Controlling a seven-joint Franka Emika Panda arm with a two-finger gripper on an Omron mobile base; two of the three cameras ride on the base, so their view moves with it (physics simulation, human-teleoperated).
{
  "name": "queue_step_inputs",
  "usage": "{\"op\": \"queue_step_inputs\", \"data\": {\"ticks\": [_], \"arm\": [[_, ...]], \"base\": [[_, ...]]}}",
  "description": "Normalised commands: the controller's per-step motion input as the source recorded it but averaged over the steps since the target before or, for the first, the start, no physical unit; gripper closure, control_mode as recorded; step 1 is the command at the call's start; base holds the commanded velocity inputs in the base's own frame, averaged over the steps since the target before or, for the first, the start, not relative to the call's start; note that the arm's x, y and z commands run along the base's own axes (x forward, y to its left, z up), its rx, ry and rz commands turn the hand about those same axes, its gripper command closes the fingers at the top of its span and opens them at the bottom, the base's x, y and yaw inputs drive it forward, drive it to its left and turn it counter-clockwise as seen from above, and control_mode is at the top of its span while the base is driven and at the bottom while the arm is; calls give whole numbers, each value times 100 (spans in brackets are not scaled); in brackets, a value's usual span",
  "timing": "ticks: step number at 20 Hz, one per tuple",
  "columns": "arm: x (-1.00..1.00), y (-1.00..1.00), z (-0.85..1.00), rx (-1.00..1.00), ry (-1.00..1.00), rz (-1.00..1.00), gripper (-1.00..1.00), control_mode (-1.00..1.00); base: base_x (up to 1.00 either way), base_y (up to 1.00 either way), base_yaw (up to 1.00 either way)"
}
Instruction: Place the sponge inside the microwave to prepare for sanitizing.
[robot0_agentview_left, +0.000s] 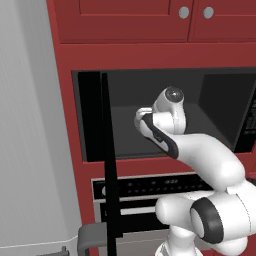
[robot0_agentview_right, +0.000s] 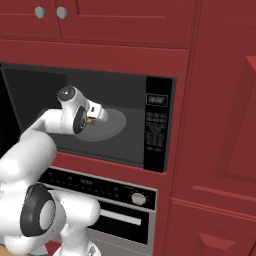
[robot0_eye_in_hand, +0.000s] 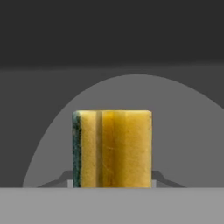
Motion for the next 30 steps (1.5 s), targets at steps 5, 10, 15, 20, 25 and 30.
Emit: {"op": "queue_step_inputs", "data": {"ticks": [5,10,15,20,25,30], "arm": [[0,-7,-31,0,0,0,100,-100],[-2,-7,-33,0,0,0,100,-100],[0,-16,-33,0,10,1,100,-100],[0,-22,-25,0,10,5,100,-100],[-11,-10,-29,-1,3,4,100,-100],[-21,0,-31,-7,0,1,-100,-100]], "base": [[0,0,0],[0,0,0],[0,0,0],[0,0,0],[0,0,0],[0,0,0]]}}
